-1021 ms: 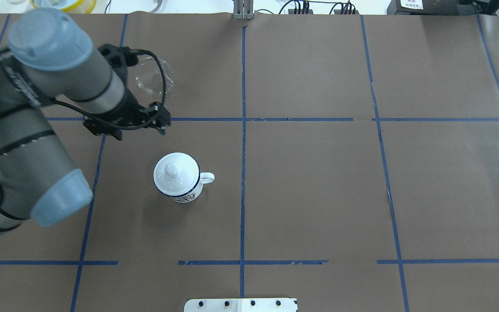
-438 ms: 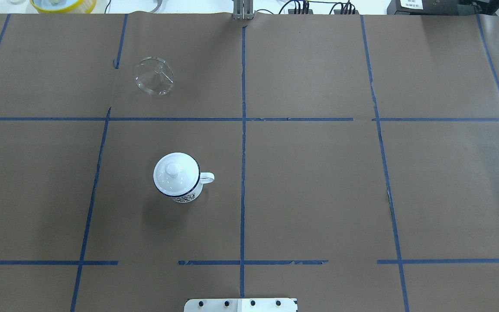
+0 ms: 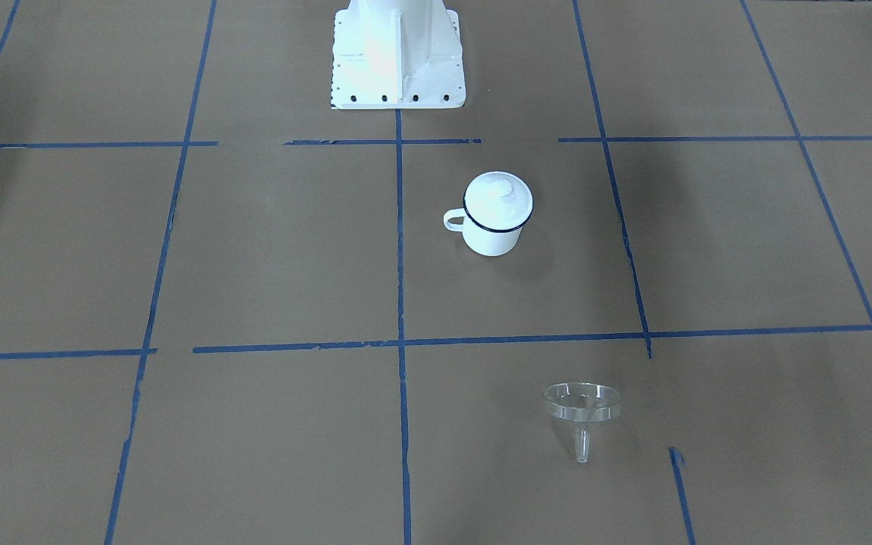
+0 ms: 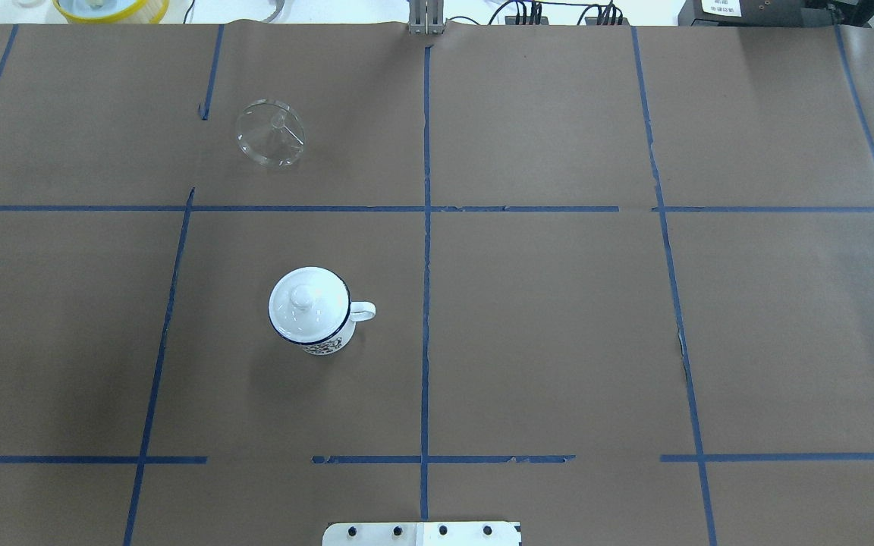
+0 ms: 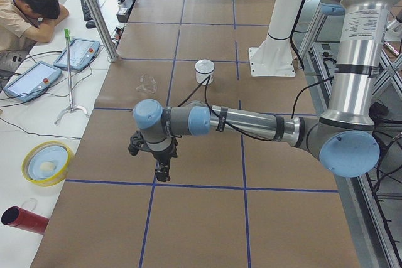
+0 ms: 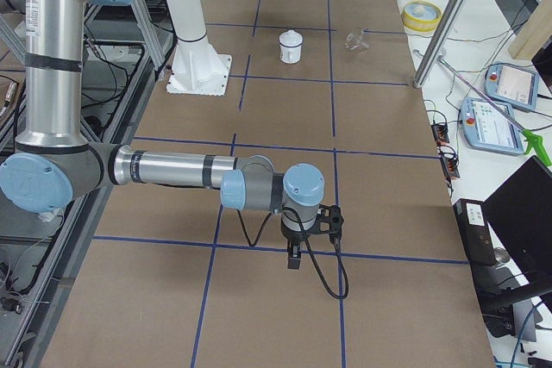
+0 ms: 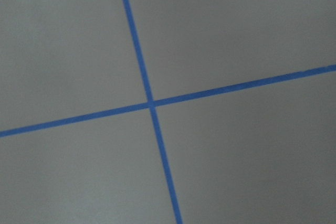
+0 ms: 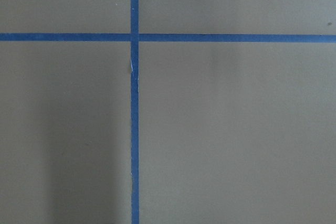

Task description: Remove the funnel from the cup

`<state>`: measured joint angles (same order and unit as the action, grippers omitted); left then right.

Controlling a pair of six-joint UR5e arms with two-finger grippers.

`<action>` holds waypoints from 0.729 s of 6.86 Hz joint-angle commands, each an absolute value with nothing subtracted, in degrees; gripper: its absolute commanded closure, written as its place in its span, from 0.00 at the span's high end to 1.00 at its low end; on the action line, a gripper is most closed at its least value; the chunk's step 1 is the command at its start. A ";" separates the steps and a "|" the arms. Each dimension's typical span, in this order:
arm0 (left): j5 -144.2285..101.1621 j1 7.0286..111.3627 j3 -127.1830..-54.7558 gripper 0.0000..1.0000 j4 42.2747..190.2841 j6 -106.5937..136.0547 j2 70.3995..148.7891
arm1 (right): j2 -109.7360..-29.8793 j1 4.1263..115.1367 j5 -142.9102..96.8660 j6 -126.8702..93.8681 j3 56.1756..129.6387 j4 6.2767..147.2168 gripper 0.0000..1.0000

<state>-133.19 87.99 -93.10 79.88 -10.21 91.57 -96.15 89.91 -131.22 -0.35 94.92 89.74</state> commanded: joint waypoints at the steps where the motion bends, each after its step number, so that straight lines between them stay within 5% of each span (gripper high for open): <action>1: -135.17 90.69 -93.95 1.00 82.44 -10.81 88.59 | -96.15 89.91 -131.22 -0.35 94.92 89.74 1.00; 5: -134.73 90.62 -92.82 1.00 82.18 -10.37 89.12 | -96.15 89.91 -131.22 -0.35 94.92 89.74 1.00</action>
<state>-134.63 90.59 -93.36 82.06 -10.40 89.07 -96.15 89.91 -131.22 -0.35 94.92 89.74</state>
